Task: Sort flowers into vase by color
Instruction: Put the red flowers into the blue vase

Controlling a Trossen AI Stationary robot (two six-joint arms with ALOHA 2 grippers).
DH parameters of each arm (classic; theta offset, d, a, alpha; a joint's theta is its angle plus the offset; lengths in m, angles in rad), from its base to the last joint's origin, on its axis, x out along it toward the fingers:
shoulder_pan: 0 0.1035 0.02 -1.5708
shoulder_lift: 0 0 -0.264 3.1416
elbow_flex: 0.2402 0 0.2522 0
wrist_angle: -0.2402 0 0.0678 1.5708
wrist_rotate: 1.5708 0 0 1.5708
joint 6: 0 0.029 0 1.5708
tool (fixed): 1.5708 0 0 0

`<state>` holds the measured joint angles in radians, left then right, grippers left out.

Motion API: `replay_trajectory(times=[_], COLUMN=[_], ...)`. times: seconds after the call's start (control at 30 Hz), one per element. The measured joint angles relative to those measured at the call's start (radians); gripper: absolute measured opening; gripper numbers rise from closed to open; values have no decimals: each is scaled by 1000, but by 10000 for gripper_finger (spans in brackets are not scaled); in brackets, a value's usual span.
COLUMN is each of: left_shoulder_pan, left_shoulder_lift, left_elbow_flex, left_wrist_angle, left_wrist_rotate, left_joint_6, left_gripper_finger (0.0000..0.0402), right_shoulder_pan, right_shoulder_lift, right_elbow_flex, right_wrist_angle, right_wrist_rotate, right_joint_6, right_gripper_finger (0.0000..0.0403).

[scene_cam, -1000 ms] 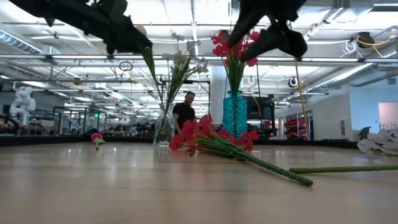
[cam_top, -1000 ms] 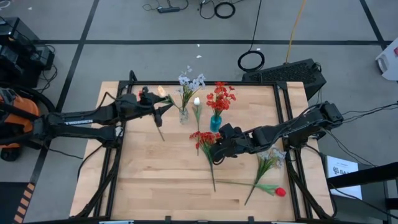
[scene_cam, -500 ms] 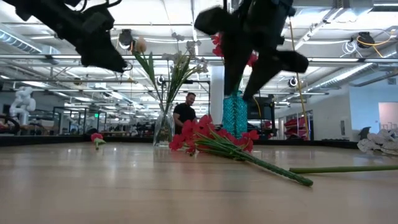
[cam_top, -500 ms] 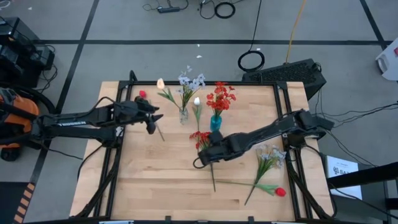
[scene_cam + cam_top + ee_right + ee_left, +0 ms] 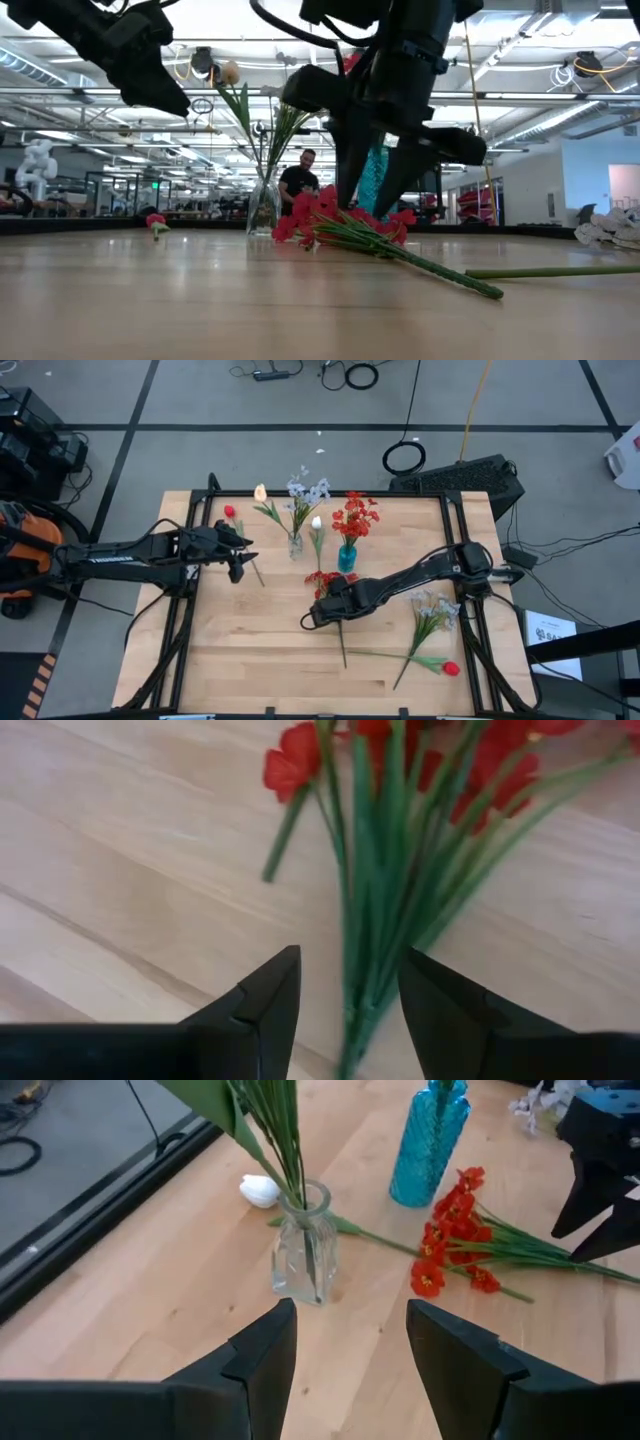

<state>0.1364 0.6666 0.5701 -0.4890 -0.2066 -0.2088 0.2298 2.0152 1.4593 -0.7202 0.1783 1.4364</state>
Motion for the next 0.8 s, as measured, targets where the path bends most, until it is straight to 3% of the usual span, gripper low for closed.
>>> replay_trajectory(times=[0.47, 0.57, 0.7, 0.8], left_shoulder_pan=[0, 0, 0, 0], left_shoulder_lift=[0, 0, 0, 0], left_elbow_flex=[0, 0, 0, 0], left_wrist_angle=[0, 1, 1, 1], left_wrist_rotate=[0, 0, 0, 1], left_joint_6=[67, 66, 67, 67], left_gripper_finger=[196, 196, 196, 196], right_shoulder_pan=[-14, -13, -1, 14], right_shoulder_lift=[124, 134, 108, 66], right_elbow_flex=[5, 5, 2, -6], right_wrist_angle=[59, 123, 147, 121], right_wrist_rotate=[-70, -97, -92, -68], right_joint_6=[-3, -6, -31, -67], right_gripper_finger=[153, 115, 23, 14])
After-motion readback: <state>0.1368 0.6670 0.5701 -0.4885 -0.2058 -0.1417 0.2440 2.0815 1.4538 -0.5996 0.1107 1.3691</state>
